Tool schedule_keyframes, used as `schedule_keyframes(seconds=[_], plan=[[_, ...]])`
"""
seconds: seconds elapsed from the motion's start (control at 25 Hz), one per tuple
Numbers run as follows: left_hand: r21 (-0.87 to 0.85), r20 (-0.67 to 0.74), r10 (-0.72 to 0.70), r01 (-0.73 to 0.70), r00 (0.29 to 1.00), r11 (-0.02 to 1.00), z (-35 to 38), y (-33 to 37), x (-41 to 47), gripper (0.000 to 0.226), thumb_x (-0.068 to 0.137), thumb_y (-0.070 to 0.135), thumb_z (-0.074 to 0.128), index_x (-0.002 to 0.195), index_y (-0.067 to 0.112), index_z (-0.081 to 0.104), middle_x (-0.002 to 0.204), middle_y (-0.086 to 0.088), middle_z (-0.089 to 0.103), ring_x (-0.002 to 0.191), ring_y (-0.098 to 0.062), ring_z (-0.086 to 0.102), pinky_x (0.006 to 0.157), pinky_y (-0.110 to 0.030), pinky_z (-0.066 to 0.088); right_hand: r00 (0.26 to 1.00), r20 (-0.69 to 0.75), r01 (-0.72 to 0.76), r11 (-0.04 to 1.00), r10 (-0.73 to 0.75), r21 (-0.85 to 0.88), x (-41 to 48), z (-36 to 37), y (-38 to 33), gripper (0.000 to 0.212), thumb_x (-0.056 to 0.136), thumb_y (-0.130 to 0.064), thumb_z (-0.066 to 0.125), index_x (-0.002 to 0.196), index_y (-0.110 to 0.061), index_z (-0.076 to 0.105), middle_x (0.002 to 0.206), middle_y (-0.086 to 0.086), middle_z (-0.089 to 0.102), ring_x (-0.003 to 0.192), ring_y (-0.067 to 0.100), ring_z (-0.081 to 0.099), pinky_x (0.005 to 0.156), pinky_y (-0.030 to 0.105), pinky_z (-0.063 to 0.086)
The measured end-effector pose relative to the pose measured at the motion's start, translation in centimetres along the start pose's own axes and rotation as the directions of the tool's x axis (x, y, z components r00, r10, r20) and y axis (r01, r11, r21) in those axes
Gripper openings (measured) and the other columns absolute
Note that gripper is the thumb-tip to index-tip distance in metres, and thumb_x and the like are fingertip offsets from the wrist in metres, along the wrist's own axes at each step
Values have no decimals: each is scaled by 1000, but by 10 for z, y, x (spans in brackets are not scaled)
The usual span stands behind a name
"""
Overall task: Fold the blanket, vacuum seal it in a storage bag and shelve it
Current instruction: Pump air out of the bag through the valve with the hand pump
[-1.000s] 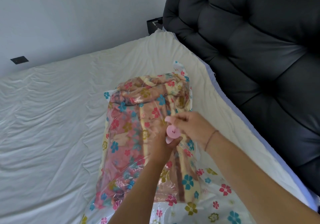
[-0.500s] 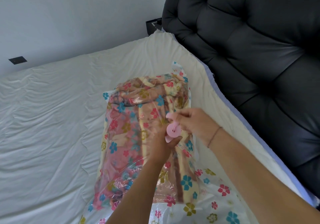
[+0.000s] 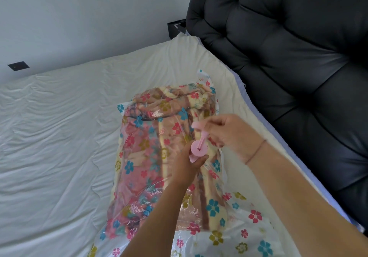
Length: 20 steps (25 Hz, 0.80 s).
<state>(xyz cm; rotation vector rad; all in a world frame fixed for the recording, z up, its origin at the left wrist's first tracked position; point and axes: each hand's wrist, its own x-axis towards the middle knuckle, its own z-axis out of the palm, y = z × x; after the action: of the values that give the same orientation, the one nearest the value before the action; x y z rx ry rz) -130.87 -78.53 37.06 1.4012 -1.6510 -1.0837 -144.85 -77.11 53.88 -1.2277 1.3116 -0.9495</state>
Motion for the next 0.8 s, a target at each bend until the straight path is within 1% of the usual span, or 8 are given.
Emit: schedule_keyframes(seconds=[0.12,0.24,0.32,0.36,0.48,0.6,0.72,0.8], plan=[[9,-3,-8,8,1000,1000,-3,1,1,42,74,38,72,100,58,46,101,19,63,97,-7,59,83,-22,46,993,5,116,991,-116,66,-2,-10,-25,32,83,-26,67,96,3,73,56,14,39,45,9,27,45,9,33],[4,10,-13,12,1000,1000,-2,-1,1,37,72,42,72,100,53,51,101,15,67,96,-7,62,85,-34,52,998,-30,-56,995,54,-81,10,16,25,29,88,-26,67,97,0,73,56,-1,51,41,0,41,47,8,35],[7,15,3,-3,1000,1000,0,-3,0,35,70,47,69,102,46,56,100,12,68,93,-8,63,83,-39,53,986,-44,-167,977,163,-134,12,29,49,30,86,-32,68,97,-4,74,66,0,59,54,0,54,53,10,39],[3,8,4,-4,1000,1000,0,-2,0,37,70,47,69,105,43,57,101,12,68,94,-8,63,84,-38,53,985,-37,-169,978,166,-120,10,27,44,32,86,-31,68,96,-2,73,66,2,58,53,1,52,52,10,38],[3,4,-8,8,1000,1000,-2,-3,2,40,74,39,73,106,51,51,105,12,66,99,-10,61,89,-31,49,1000,6,8,1000,-8,-19,-1,2,-9,35,86,-28,66,96,5,71,58,10,39,41,8,29,46,14,30],[15,17,-14,14,1000,1000,-2,-5,4,43,77,33,75,110,47,51,107,9,66,100,-13,60,89,-30,47,997,0,80,996,-80,48,-2,-10,-20,28,85,-27,67,96,-2,74,58,9,37,45,10,26,44,14,31],[46,35,-10,8,999,999,-1,0,-1,45,73,36,71,115,25,60,100,10,67,91,-10,62,79,-27,49,994,-33,-112,985,109,-132,5,20,37,27,88,-30,66,100,-7,74,64,-2,59,54,5,49,54,14,42],[55,39,7,-10,999,998,-1,6,-6,37,76,28,74,110,18,63,92,15,65,82,-2,60,72,-24,46,981,-23,-194,955,194,-224,6,27,59,29,89,-33,65,101,-8,73,56,-16,60,52,-3,52,56,12,40]])
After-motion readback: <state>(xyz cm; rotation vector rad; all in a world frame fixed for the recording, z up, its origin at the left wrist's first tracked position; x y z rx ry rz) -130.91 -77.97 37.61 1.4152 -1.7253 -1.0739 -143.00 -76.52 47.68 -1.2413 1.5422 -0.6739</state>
